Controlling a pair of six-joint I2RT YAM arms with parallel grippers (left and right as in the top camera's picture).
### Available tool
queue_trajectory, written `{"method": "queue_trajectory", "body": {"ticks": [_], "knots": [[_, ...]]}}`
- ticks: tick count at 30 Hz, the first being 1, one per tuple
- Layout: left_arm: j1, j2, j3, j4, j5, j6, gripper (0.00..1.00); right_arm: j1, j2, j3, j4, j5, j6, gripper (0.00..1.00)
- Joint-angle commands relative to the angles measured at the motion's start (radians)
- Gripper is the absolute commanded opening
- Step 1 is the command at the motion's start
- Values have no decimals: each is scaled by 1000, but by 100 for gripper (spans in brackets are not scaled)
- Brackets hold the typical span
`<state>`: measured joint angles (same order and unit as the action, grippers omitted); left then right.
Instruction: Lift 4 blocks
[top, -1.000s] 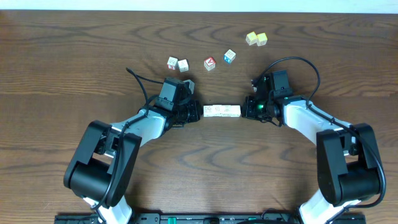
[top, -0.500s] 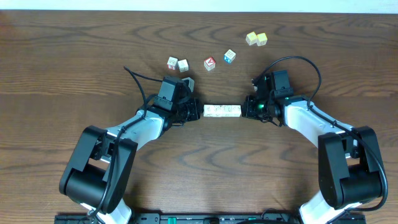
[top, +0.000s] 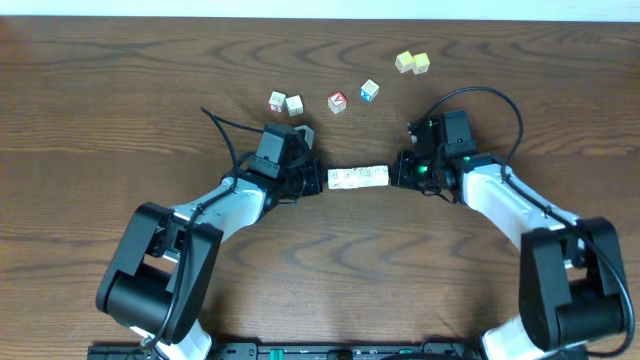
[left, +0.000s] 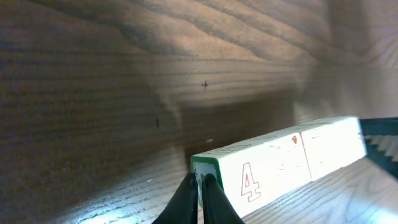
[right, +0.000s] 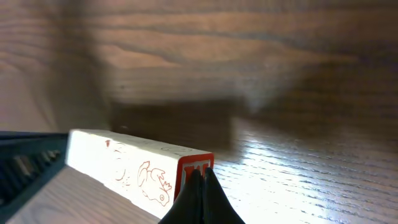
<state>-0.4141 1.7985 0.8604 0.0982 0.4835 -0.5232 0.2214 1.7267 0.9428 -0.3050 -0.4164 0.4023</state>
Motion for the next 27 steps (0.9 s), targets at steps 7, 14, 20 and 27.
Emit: {"method": "queue_trajectory", "body": {"ticks": [7,14,20,27], "knots": [[-43,-27,5,1,21,-10,7,40,-20,11,-28,-51,8,1],[-43,-27,5,-3,20,-14,7,82,-17,11,-28,10,9,1],[-44,-27,5,-30,7,-14,7,113,19,11,-15,32,28,1],[-44,7,5,-32,-6,-26,7,115,54,11,-1,35,31,1]]}}
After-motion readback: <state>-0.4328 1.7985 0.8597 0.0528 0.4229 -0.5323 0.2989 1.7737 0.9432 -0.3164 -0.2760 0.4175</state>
